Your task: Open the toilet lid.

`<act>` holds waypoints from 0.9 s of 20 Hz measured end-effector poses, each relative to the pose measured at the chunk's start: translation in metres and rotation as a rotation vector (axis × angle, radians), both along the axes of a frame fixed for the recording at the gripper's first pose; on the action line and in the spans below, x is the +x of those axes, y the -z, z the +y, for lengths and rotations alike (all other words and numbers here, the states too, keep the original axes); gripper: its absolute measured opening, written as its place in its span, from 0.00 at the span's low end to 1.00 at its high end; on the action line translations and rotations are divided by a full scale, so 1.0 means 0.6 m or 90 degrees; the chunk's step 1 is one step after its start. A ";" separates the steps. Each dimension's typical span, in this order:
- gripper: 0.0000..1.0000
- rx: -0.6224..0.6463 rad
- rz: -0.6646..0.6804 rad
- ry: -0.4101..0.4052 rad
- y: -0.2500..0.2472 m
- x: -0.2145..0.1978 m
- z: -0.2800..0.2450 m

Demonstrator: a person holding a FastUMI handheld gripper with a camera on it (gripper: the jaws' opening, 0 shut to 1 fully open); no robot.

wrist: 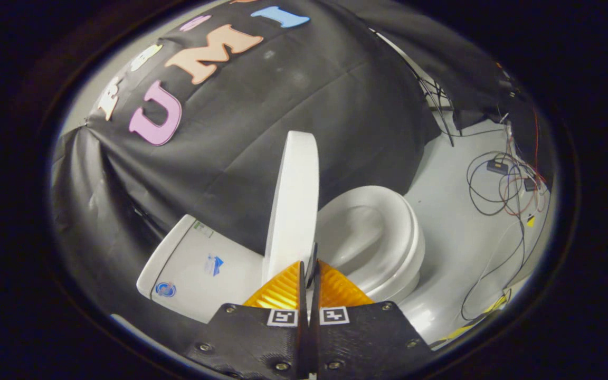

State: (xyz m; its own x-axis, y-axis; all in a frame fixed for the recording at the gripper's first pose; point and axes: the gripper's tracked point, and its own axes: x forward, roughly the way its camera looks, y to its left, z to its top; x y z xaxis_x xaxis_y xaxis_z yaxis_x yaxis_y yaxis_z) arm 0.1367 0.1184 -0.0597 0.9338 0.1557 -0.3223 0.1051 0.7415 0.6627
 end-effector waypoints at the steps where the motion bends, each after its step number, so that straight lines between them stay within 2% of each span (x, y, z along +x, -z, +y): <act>1: 0.01 -0.004 -0.001 -0.003 -0.004 0.000 0.004; 9: 0.01 -0.069 -0.008 -0.003 -0.043 -0.004 0.029; 16: 0.01 -0.213 -0.028 -0.001 -0.089 -0.012 0.065; 18: 0.01 -0.223 -0.038 -0.003 -0.099 -0.013 0.081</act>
State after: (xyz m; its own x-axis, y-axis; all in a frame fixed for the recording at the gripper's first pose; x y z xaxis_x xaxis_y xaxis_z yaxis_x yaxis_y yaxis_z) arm 0.1287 0.1672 -0.0004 0.9521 0.0492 -0.3018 0.0702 0.9254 0.3725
